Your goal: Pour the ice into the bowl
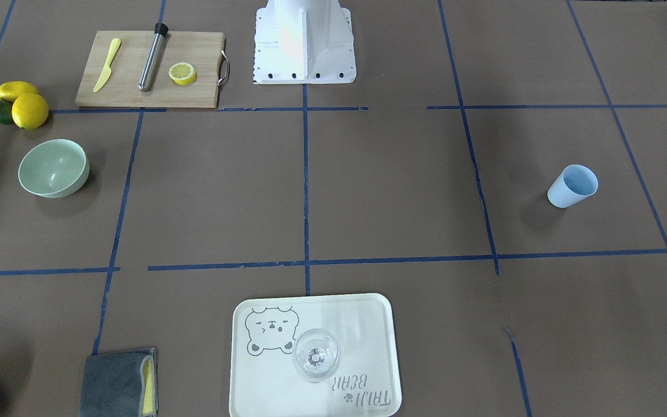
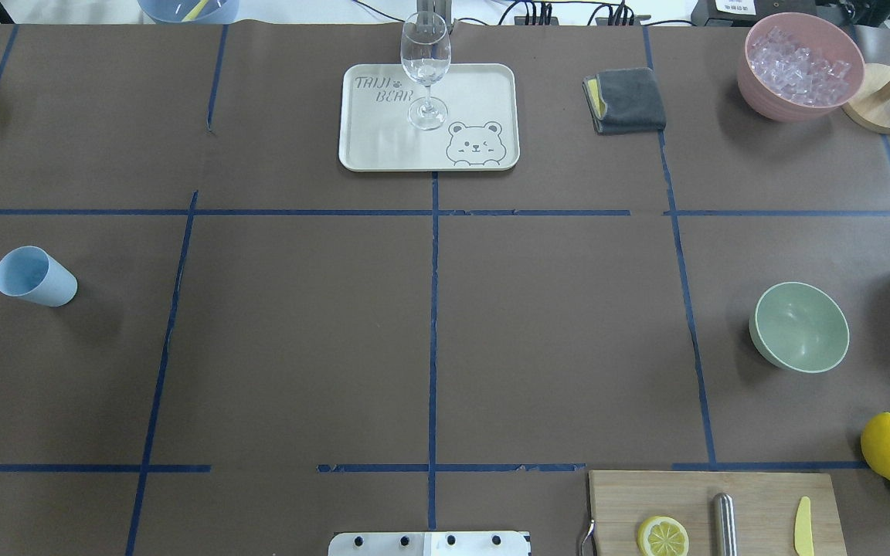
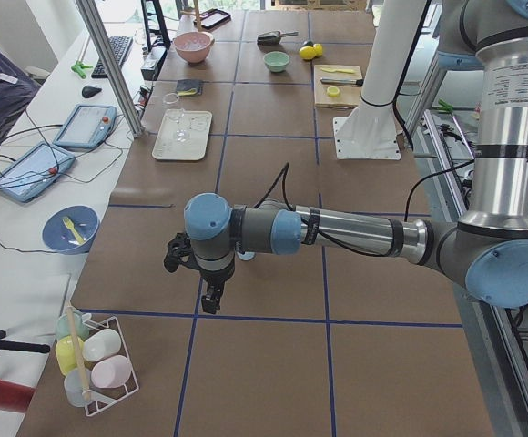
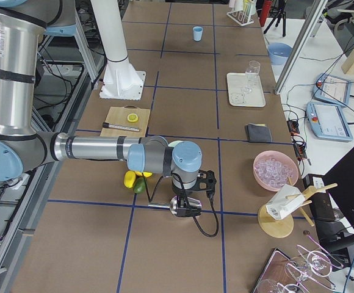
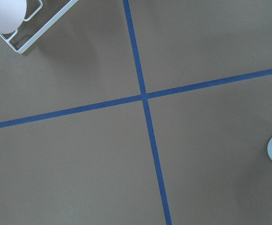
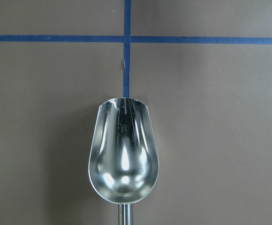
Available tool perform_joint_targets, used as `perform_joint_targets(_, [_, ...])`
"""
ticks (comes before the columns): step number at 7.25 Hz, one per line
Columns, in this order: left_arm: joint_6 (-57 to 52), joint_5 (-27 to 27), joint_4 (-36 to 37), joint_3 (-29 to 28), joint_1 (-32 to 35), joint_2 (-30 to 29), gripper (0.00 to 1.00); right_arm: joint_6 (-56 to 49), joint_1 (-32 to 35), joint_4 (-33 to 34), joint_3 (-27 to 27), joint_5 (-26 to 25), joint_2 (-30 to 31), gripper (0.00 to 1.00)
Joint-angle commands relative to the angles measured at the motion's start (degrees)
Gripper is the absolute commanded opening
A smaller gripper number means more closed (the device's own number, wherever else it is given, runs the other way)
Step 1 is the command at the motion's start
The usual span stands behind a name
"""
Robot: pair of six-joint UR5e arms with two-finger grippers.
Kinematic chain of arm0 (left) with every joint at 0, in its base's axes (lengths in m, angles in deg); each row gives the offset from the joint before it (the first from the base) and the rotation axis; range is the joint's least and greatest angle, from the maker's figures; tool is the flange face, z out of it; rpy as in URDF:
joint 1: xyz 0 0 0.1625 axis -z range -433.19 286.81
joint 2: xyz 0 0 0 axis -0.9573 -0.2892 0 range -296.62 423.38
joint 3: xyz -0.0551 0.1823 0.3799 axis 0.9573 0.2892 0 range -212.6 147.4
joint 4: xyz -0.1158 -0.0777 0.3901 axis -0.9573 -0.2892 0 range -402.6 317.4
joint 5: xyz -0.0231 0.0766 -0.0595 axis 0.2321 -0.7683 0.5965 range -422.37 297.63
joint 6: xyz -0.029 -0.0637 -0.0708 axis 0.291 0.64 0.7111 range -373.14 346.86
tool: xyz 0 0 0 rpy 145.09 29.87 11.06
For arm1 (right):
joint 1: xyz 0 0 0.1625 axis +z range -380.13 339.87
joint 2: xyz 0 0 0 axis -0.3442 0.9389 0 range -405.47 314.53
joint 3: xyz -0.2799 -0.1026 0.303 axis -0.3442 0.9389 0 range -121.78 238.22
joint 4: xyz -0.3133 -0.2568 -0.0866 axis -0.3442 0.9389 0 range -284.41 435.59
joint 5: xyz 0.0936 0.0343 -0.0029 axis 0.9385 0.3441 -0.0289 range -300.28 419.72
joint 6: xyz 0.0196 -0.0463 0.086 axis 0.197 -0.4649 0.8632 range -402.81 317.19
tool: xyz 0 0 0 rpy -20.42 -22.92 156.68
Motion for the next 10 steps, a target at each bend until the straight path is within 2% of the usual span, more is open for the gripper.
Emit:
perform_joint_targets(1, [-0.2,-0.3,-1.0,0.3,0.0,-0.1,1.0,-0.1,0.0,-0.1,0.0,-0.1,-0.6,1.0])
perform_joint_targets(6, [0.2,0.1,-1.2,-0.3,0.0,-0.1,1.0,0.4,-1.5,-1.2,-0.4,-0.3,-6.4,1.0])
perform_joint_targets(10, [0.3,0.1,-1.1,0.3,0.0,-0.2,1.0,0.7,-4.8,-13.4,1.2,-0.1,-5.9,1.0])
